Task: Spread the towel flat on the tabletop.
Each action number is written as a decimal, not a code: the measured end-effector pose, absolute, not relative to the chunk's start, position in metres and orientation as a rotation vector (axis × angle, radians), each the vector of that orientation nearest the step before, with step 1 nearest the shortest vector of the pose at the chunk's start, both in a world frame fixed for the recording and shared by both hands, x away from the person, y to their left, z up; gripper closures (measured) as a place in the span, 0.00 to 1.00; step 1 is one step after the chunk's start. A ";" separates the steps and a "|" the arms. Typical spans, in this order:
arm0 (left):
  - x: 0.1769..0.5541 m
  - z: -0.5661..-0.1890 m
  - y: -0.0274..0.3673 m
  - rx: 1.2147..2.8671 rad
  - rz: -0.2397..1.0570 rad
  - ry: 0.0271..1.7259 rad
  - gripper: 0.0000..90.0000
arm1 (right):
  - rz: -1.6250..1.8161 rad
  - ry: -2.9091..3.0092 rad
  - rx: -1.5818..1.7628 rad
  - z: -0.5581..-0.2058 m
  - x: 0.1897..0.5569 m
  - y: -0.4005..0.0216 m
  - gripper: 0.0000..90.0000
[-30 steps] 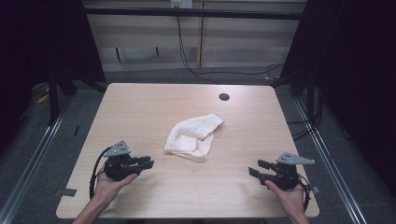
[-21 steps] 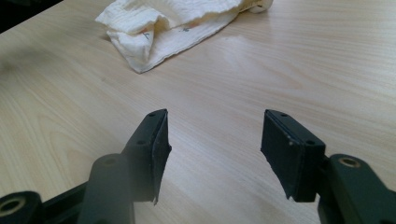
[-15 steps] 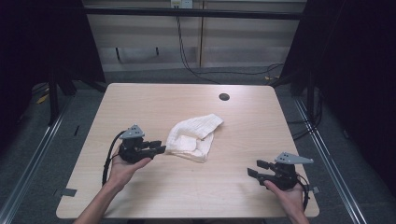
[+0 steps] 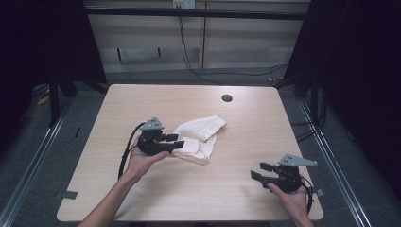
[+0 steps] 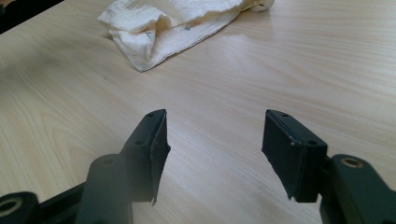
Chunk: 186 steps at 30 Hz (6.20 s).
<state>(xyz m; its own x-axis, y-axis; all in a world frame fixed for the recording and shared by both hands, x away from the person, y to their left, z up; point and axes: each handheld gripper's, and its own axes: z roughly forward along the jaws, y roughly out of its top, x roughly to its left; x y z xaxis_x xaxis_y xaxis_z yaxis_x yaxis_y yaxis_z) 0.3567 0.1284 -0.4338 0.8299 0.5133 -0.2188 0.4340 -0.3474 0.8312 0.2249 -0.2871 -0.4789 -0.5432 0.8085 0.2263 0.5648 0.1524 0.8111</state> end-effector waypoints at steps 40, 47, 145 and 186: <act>0.362 -0.502 0.087 2.216 0.059 0.614 0.92 | 1.322 2.244 1.311 -0.483 0.228 -0.277 0.44; 0.349 -0.494 0.103 2.272 0.038 0.559 0.92 | 1.302 2.251 1.312 -0.483 0.229 -0.275 0.44; 0.313 -0.473 0.240 1.992 0.137 0.811 0.96 | 1.336 2.520 0.906 -0.490 0.334 -0.146 0.80; 0.305 -0.475 0.231 2.021 0.019 0.717 0.96 | 1.140 2.630 0.731 -0.503 0.276 -0.184 0.71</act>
<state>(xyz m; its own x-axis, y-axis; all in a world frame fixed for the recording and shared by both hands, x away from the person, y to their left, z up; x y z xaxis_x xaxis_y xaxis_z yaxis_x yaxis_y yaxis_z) 0.3049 0.2309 -0.4754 0.8277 0.4932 -0.2678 0.4785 -0.3707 0.7960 0.2762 -0.1844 -0.5034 -0.8623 0.5058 0.0266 0.3652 0.5846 0.7245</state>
